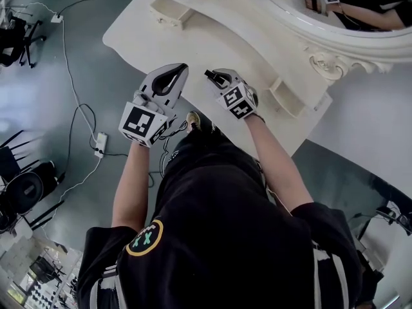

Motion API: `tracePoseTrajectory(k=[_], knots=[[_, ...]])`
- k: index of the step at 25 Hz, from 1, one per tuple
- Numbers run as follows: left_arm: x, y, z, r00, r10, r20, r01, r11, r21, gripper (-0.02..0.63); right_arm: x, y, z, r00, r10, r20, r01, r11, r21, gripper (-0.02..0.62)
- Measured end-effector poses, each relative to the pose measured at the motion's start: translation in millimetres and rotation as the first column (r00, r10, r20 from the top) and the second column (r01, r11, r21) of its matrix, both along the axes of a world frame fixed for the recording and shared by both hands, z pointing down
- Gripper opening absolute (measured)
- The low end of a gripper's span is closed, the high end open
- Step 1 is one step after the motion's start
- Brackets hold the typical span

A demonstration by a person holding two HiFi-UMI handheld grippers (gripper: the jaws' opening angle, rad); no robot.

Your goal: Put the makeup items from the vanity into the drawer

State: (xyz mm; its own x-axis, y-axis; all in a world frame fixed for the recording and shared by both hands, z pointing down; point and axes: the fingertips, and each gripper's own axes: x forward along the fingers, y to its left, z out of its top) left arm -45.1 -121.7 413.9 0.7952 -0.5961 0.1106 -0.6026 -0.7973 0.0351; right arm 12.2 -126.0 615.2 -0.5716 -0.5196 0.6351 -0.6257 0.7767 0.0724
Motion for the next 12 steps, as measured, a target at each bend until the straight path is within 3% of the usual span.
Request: tracePoseTrajectory(k=[8, 10, 12], knots=[[-12, -9, -2, 0.999, -0.037, -0.002, 0.037, 0.999, 0.012, 0.021, -23, -19, -119, 0.979, -0.040, 0.200, -0.006, 0.974, 0.224, 0.120], [-15, -11, -4, 0.999, -0.044, -0.004, 0.044, 0.999, 0.016, 0.021, -26, -20, -158, 0.967, -0.067, 0.246, -0.009, 0.955, 0.298, 0.120], [-16, -13, -6, 0.999, -0.049, -0.008, 0.050, 0.999, 0.021, 0.021, -29, -18, -200, 0.953, -0.130, 0.275, 0.009, 0.916, 0.401, 0.120]])
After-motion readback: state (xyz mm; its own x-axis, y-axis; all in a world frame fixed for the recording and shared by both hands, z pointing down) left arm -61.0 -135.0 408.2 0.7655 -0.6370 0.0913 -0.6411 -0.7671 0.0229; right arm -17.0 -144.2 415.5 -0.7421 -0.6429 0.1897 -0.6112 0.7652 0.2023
